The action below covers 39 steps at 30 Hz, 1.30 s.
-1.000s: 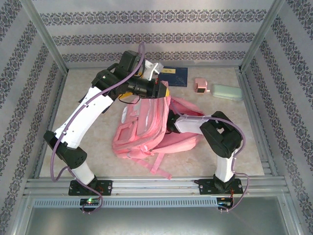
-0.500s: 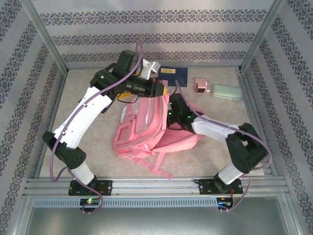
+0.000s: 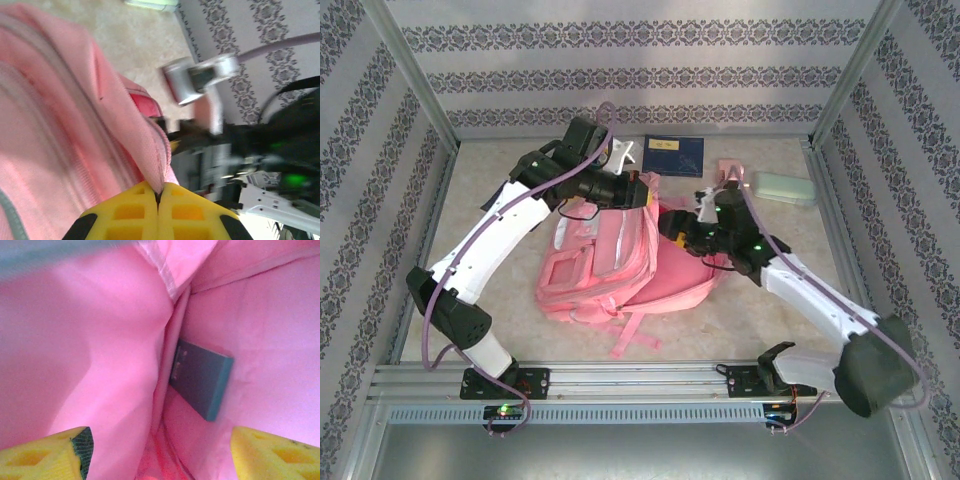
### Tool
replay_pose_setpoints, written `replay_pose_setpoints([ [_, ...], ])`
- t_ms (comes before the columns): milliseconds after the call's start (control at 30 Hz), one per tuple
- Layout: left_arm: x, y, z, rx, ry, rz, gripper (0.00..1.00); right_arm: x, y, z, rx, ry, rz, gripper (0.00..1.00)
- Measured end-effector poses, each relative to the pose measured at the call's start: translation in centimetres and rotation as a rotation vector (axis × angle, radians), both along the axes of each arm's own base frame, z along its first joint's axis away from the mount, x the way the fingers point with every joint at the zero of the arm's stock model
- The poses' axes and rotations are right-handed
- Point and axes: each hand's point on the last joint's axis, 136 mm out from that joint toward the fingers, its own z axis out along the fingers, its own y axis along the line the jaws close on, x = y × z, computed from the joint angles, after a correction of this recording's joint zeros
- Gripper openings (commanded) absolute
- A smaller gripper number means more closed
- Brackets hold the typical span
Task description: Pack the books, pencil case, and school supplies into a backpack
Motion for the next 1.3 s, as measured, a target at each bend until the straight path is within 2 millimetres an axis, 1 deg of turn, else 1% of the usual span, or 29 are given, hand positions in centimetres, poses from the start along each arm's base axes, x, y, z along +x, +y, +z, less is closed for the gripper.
replay_pose_setpoints([
  [100, -0.1, 0.1, -1.9, 0.010, 0.036, 0.013, 0.00, 0.6, -3.3, 1.6, -0.021, -0.051, -0.095, 0.71],
  [133, 0.0, 0.0, -2.3, 0.009, 0.045, 0.018, 0.00, 0.9, -4.4, 1.8, -0.037, -0.058, -0.134, 0.71],
  [200, 0.0, 0.0, -2.9, 0.011, 0.057, 0.023, 0.00, 1.7, -6.0, 1.9, -0.068, -0.052, -0.196, 0.71],
  [233, 0.1, 0.0, -3.0, 0.010, 0.058, 0.026, 0.00, 2.6, -7.1, 1.5, -0.101, -0.037, -0.237, 0.71],
  [300, 0.3, -0.1, -2.8, 0.005, 0.050, 0.030, 0.00, 4.1, -8.4, 0.9, -0.162, -0.013, -0.292, 0.71],
  [433, 0.6, 0.0, -2.8, -0.001, 0.027, 0.049, 0.00, 7.8, -11.6, -0.8, -0.339, 0.035, -0.394, 0.73],
  [600, 0.0, 0.5, -4.0, -0.023, 0.026, 0.075, 0.00, 12.3, -16.2, -2.4, -0.543, 0.095, -0.493, 0.74],
  [667, -0.3, 0.8, -4.6, -0.027, 0.033, 0.087, 0.00, 13.8, -17.5, -3.1, -0.612, 0.114, -0.509, 0.76],
  [700, -0.5, 0.9, -4.8, -0.028, 0.036, 0.091, 0.00, 14.6, -17.9, -3.3, -0.636, 0.118, -0.511, 0.77],
  [800, -0.8, 1.2, -5.1, -0.033, 0.031, 0.096, 0.00, 16.6, -18.6, -4.1, -0.695, 0.147, -0.495, 0.86],
  [833, -0.9, 1.3, -5.1, -0.032, 0.031, 0.097, 0.00, 17.6, -18.7, -4.3, -0.708, 0.151, -0.486, 0.91],
  [867, -1.0, 1.4, -5.2, -0.031, 0.030, 0.098, 0.00, 18.7, -18.7, -4.6, -0.724, 0.156, -0.475, 0.98],
  [1000, -1.2, 1.5, -5.0, -0.033, 0.023, 0.099, 0.00, 22.4, -19.0, -5.9, -0.784, 0.182, -0.430, 0.98],
  [1033, -1.2, 1.5, -5.0, -0.032, 0.022, 0.100, 0.00, 23.6, -19.0, -6.4, -0.795, 0.181, -0.415, 0.98],
  [1067, -1.1, 1.5, -4.9, -0.032, 0.019, 0.099, 0.00, 24.3, -19.0, -6.8, -0.814, 0.196, -0.393, 0.98],
  [1100, -1.2, 1.5, -5.0, -0.031, 0.019, 0.098, 0.00, 25.6, -18.8, -7.2, -0.828, 0.193, -0.376, 0.98],
  [1133, -1.2, 1.5, -5.0, -0.031, 0.019, 0.098, 0.00, 26.3, -18.9, -7.5, -0.844, 0.206, -0.361, 0.98],
  [1167, -1.2, 1.5, -5.0, -0.030, 0.017, 0.097, 0.00, 27.5, -18.8, -7.8, -0.855, 0.199, -0.349, 0.98],
  [1200, -1.2, 1.5, -5.0, -0.030, 0.017, 0.096, 0.00, 28.3, -19.0, -8.2, -0.860, 0.196, -0.348, 0.98],
  [1233, -1.2, 1.5, -5.0, -0.030, 0.016, 0.095, 0.00, 28.7, -19.1, -9.0, -0.872, 0.208, -0.332, 0.98],
  [1300, -1.2, 1.5, -5.0, -0.029, 0.014, 0.094, 0.00, 28.6, -19.3, -10.3, -0.890, 0.243, -0.313, 0.98],
])
